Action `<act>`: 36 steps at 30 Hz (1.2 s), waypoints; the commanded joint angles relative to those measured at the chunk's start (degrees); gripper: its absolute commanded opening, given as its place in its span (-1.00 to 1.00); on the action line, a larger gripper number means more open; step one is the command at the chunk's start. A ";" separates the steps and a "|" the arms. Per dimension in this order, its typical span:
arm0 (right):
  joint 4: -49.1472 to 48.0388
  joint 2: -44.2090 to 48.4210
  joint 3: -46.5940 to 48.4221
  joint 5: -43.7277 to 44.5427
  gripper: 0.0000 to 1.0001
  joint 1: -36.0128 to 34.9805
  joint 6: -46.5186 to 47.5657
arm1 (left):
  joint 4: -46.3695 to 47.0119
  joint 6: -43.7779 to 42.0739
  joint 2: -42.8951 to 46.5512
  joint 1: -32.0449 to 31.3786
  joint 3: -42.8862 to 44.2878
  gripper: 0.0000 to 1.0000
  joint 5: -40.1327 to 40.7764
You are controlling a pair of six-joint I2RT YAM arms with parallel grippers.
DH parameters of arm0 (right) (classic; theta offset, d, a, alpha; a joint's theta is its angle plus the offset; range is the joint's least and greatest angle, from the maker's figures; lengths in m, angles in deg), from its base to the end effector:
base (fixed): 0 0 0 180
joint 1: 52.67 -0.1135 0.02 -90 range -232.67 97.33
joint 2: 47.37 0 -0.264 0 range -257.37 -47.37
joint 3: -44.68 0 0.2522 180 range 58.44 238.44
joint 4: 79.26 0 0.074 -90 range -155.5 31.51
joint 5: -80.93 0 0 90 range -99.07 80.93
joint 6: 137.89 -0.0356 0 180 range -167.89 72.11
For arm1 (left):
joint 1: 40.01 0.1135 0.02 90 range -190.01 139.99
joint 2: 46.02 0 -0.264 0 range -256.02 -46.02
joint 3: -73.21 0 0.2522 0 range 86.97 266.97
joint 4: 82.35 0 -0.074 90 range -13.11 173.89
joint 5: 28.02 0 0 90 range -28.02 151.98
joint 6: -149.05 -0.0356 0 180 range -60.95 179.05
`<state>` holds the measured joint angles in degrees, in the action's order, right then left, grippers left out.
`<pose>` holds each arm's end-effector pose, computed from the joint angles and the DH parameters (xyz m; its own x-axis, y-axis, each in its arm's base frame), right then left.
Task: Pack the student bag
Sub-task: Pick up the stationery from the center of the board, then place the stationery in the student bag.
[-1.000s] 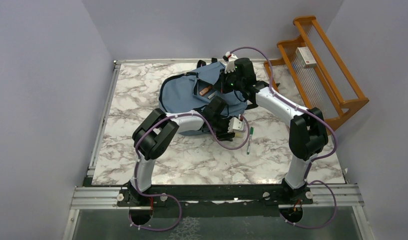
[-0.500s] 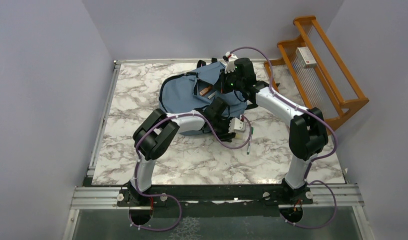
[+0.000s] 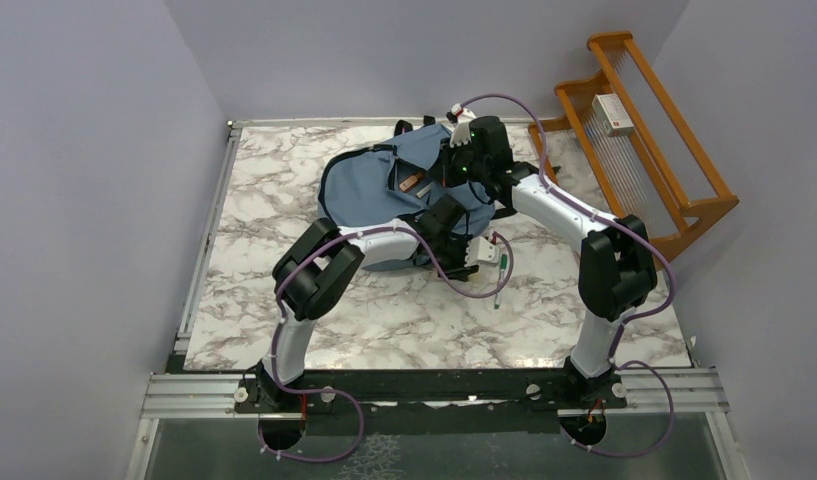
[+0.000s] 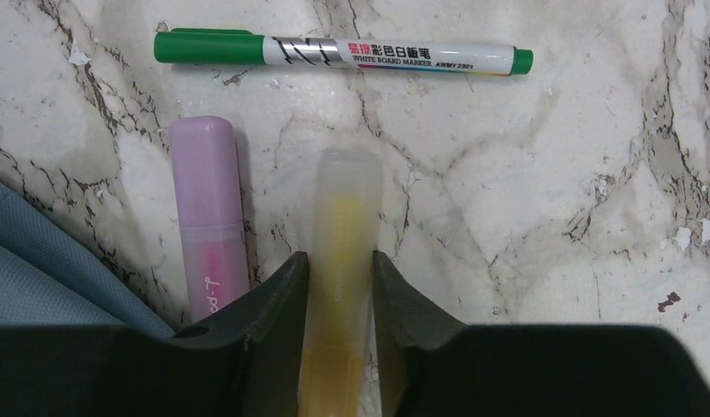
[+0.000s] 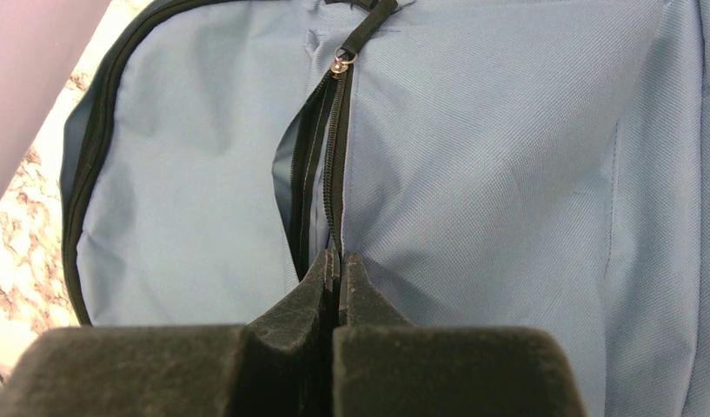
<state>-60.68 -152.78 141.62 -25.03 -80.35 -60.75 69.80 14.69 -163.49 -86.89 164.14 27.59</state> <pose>0.3815 0.2112 0.2816 -0.5403 -0.0418 -0.8404 -0.5572 0.7662 0.3201 0.2776 -0.3259 0.1510 0.1810 0.6508 -0.7374 0.9799 -0.1833 0.0788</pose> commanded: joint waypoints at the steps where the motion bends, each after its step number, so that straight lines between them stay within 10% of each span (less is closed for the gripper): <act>1: 1.34 1.66 -1.19 0.24 -0.99 0.04 -0.55 | -4.28 -0.15 -2.55 -0.80 0.08 -0.46 3.54; 6: 4.29 0.30 -1.93 -0.25 -0.99 0.01 -2.21 | -4.18 4.54 0.44 -2.69 1.07 -1.00 2.50; 24: 4.80 4.78 -6.56 3.43 -0.99 0.08 -3.11 | 16.42 29.03 31.02 -3.54 -21.01 -1.00 13.72; 36: -4.02 8.37 -9.52 2.37 -0.99 0.08 -3.64 | 6.64 54.73 46.08 2.07 -23.21 -1.00 45.13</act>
<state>-60.37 -148.12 134.08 -22.78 -80.33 -64.21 82.26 55.41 -119.50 -88.61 138.26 58.43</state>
